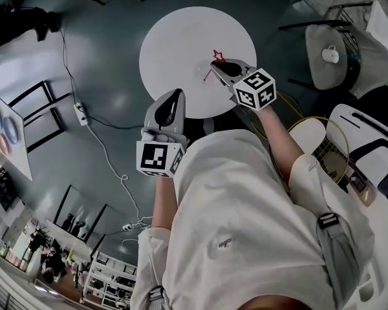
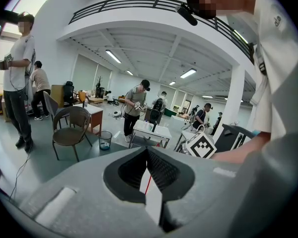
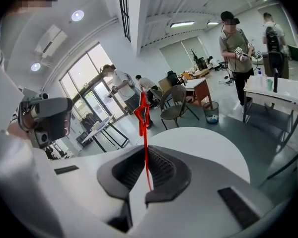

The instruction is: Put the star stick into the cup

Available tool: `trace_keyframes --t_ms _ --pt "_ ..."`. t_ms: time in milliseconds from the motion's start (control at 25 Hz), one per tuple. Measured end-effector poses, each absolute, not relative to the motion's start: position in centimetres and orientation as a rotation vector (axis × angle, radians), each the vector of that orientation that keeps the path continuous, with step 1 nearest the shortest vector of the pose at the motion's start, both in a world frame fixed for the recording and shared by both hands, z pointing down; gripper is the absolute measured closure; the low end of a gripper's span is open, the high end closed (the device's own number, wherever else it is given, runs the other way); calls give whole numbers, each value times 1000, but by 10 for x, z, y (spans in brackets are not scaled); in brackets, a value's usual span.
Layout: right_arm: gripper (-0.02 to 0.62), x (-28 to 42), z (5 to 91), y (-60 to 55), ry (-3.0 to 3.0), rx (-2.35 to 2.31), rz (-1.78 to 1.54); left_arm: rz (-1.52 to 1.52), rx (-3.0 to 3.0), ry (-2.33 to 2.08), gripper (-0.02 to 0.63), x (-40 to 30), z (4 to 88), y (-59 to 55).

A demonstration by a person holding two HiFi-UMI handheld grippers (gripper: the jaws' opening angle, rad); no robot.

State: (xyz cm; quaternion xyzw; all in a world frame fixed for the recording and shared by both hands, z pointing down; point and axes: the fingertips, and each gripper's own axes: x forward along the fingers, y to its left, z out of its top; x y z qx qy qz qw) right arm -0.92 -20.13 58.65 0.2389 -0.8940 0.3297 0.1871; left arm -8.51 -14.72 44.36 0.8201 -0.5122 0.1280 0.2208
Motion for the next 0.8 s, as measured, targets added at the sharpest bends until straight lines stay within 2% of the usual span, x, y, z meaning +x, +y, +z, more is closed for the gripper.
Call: trace_keyframes --t_ms 800 --pt "571 -6 629 -191 -2386 686 936 370 2276 -1422 595 -91 448 -150"
